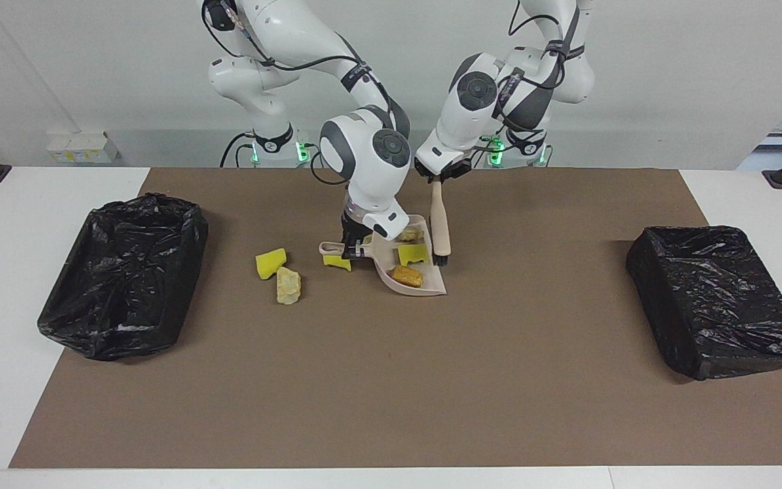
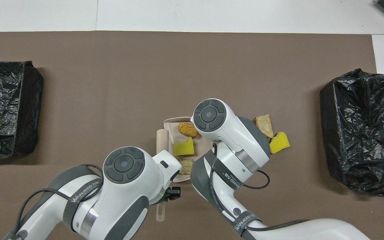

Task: Sweep and dump trash in bin
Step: 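Push the sponge and bread into the dustpan with the left gripper, then lift the loaded dustpan with the right gripper toward the nearer bin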

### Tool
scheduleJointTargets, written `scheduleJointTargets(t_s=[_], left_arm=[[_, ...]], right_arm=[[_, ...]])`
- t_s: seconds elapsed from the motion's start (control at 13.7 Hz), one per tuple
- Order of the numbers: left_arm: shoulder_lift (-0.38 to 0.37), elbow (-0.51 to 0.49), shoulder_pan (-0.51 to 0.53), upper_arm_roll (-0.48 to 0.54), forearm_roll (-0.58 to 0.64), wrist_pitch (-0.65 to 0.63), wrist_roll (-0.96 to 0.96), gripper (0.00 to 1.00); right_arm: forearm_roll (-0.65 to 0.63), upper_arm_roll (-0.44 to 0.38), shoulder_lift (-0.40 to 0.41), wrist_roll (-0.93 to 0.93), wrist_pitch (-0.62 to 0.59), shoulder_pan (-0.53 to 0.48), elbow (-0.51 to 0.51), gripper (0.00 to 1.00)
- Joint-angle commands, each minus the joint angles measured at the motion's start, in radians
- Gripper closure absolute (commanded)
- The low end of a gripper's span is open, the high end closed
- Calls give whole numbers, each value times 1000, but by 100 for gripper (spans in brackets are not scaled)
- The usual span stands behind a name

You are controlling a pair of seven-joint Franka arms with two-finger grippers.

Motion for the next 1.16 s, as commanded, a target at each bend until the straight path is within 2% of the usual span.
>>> scheduleJointTargets(t_s=[0.0, 0.22, 0.44, 0.58, 0.8, 1.09], left_arm=[[-83, -70, -2, -13, 32, -32, -59, 100], [-152, -168, -38, -30, 32, 27, -133, 100], [-214, -271, -144, -59, 32, 100, -290, 100], [-217, -279, -205, -62, 26, 111, -317, 100], [-212, -351, -340, -62, 18, 230, -380, 100], [-203, -374, -373, -62, -31, 296, -381, 100]], right_arm=[[-3, 7, -31, -7, 5, -29, -26, 100], [0, 7, -36, 1, 18, -46, -15, 100], [69, 5, -37, -4, 31, -62, 14, 100], [86, 7, -37, -2, 38, -93, 31, 100], [126, 5, -45, -11, 41, -127, 48, 100], [129, 5, -67, -143, 40, -190, 59, 100]])
